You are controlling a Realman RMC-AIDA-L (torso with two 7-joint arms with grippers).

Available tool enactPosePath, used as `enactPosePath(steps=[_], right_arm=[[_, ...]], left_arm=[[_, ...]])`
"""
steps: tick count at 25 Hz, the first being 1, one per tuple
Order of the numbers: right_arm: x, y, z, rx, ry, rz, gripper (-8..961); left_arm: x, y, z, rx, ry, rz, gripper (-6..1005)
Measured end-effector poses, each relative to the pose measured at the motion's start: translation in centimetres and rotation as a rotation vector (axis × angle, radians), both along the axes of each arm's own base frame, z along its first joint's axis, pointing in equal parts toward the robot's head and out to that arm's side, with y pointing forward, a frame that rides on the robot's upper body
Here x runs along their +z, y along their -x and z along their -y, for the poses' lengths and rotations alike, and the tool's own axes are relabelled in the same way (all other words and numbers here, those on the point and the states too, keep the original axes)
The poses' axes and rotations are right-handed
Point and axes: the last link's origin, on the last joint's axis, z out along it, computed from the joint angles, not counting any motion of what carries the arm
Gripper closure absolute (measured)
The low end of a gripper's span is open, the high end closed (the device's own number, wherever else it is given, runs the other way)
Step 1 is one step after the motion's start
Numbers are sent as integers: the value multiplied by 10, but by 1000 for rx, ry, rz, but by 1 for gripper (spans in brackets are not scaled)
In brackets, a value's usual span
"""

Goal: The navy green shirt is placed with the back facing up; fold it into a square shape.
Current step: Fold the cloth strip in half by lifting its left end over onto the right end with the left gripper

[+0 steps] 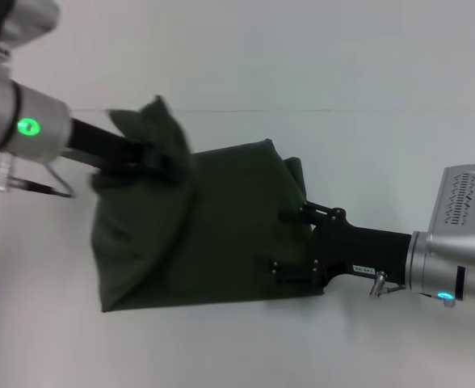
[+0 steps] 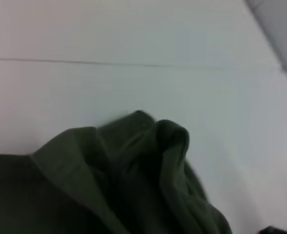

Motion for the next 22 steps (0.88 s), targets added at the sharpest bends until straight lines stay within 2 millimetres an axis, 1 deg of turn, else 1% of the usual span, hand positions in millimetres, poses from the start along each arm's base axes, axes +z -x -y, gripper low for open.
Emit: enactPosePath(steps=[3, 6, 9, 14, 18, 22], right_arm=[[-1, 0, 1, 0, -4, -3, 29], [-1, -1, 1, -2, -4, 0, 29], [-1, -2, 1, -5, -4, 1, 29], [-1, -3, 2, -4, -3, 4, 29], [-1, -2, 1, -1, -4, 5, 29], [-1, -2, 1, -2, -5, 7, 29]], left_arm=[[-26, 0, 3, 38, 17, 132, 870], [-39, 6, 4, 87, -11, 248, 861], [-43, 17, 6, 138, -78, 333, 851], [-45, 32, 12, 198, -150, 404, 836], [-46, 38, 14, 221, -184, 428, 823], [-56, 39, 14, 227, -190, 451, 810]])
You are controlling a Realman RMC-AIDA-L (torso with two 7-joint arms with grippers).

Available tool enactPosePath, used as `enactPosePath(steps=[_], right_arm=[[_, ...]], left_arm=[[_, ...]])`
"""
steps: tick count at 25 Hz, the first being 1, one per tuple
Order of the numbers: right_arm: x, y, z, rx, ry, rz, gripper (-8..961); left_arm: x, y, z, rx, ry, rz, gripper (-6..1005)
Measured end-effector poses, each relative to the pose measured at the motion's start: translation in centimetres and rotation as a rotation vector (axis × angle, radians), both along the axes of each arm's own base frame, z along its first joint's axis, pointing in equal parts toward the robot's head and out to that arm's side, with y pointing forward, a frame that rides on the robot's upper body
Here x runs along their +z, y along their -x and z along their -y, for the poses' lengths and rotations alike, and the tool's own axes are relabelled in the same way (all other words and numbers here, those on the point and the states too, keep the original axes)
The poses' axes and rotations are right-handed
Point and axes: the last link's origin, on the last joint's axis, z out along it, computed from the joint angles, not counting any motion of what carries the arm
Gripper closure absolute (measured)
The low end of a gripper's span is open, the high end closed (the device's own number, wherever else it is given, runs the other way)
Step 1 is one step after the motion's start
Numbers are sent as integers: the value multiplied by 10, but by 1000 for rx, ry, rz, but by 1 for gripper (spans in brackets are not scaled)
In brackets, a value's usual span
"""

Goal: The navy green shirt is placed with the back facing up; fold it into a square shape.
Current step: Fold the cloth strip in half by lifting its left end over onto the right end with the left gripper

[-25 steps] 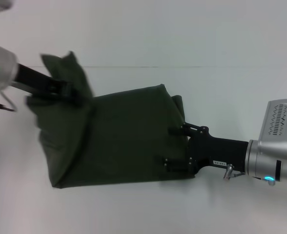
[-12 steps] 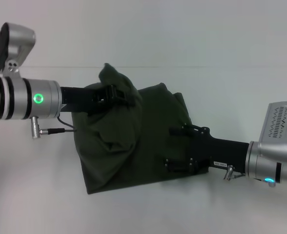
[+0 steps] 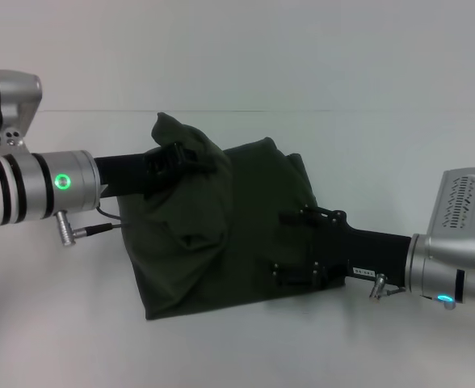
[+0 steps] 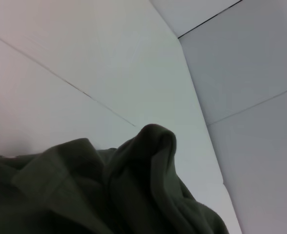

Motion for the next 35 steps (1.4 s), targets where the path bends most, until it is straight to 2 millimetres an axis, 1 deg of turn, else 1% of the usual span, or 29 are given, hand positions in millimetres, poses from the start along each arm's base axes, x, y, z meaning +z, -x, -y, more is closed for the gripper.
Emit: enactPosePath(steps=[7, 17, 24, 26, 30, 32, 33, 34, 35], right_arm=[[-2, -2, 2, -2, 0, 8, 29], [-2, -7, 5, -17, 0, 4, 28], [0, -19, 18, -51, 9, -17, 28], [2, -23, 23, -64, 10, -29, 28], [8, -35, 35, -117, 2, -80, 28], [13, -43, 43, -170, -5, -122, 28], [16, -46, 46, -197, -4, -146, 28], [19, -48, 48, -228, -2, -173, 28], [21, -49, 49, -252, 7, -199, 28]], left_arm=[[-11, -1, -5, 7, -35, 30, 788], [-29, 0, -2, 19, -51, 95, 756], [-29, -7, -3, -26, -92, 135, 734], [-29, -9, -3, -30, -99, 152, 494], [-26, -16, -4, -46, -109, 209, 406], [-20, -22, -3, -87, -121, 241, 362], [-13, -27, -1, -150, -130, 256, 340], [-11, -28, 0, -170, -132, 256, 318], [-6, -29, 3, -227, -138, 248, 296]])
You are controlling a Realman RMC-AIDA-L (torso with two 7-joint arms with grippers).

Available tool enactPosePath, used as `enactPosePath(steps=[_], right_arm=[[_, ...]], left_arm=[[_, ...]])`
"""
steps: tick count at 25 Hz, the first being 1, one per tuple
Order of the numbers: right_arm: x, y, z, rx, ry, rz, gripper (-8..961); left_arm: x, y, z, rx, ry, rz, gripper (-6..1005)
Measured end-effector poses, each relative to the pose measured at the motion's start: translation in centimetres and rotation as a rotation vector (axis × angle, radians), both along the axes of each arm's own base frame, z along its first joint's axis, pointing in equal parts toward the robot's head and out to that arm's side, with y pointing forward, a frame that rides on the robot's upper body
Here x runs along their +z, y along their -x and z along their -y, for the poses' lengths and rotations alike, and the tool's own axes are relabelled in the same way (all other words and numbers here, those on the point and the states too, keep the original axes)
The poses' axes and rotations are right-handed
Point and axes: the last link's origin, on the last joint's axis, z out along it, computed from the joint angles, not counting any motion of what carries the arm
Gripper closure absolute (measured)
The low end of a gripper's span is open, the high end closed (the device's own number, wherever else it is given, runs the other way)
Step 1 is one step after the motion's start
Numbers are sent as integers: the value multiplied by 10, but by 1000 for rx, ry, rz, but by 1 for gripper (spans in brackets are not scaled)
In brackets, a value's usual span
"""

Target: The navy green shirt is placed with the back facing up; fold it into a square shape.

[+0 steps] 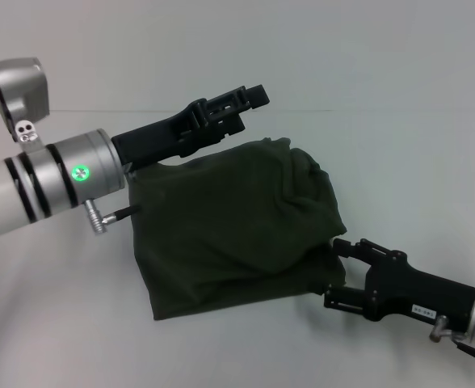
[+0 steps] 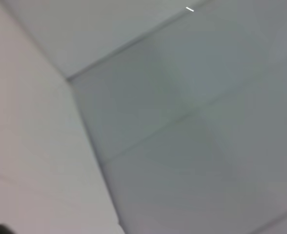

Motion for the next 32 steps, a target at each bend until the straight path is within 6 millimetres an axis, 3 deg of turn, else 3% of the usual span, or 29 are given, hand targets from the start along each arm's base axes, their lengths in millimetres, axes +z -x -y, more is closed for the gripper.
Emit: enactPosePath(steps=[4, 8, 12, 15, 22, 32], right_arm=[[14, 8, -3, -75, 45, -138, 28], [34, 16, -16, -179, 92, -267, 28], [54, 20, -36, -318, 115, -376, 28], [62, 24, -55, -402, 145, -396, 28], [52, 33, -81, -520, 286, -198, 34], [31, 37, -86, -553, 338, -43, 78]], left_arm=[[21, 10, 16, -190, -42, -68, 202], [45, 44, 42, -302, -100, -146, 103], [61, 73, 70, -378, -155, -223, 105], [60, 88, 86, -413, -165, -301, 106], [43, 104, 102, -462, -112, -408, 108], [37, 108, 104, -465, -112, -433, 109]])
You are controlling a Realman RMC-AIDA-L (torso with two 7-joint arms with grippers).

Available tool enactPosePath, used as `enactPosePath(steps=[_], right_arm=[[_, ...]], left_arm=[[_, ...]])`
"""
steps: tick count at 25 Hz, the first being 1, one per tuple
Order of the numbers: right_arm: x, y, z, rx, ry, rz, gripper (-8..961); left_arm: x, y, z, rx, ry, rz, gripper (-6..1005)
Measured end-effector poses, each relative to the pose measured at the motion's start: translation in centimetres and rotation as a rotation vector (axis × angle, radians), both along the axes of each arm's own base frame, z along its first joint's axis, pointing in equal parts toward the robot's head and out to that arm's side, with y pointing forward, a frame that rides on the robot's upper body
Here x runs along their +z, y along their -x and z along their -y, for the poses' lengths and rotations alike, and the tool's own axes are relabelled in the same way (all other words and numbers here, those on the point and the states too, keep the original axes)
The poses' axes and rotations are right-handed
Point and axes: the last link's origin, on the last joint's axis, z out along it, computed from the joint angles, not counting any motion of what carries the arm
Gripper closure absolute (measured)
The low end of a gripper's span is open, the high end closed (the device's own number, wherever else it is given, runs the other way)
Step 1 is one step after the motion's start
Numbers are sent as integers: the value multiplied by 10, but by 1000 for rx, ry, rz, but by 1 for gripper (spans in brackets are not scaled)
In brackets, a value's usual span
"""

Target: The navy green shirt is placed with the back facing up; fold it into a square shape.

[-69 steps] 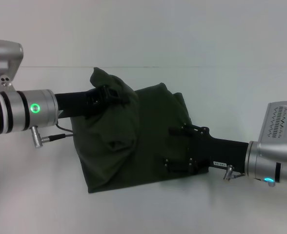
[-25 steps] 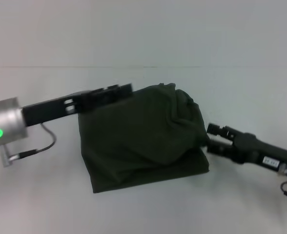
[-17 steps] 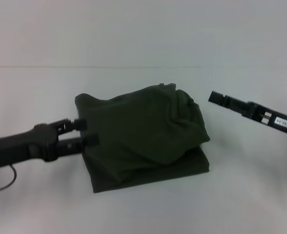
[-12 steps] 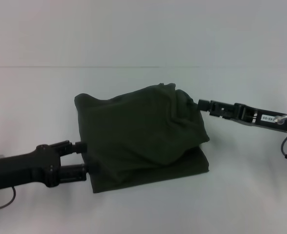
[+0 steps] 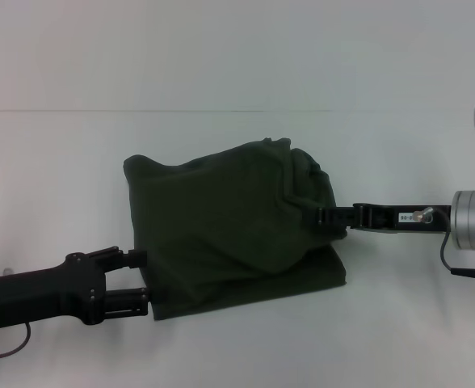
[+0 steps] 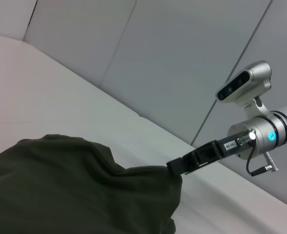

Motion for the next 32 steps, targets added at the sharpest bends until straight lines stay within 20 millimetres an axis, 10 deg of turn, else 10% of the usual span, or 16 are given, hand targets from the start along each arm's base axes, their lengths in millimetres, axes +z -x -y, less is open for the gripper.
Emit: enactPosePath(steps=[32], right_arm=[[11, -16, 22, -13, -53, -125, 938]], left_arm=[[-7, 1, -3, 18, -2, -9, 108]])
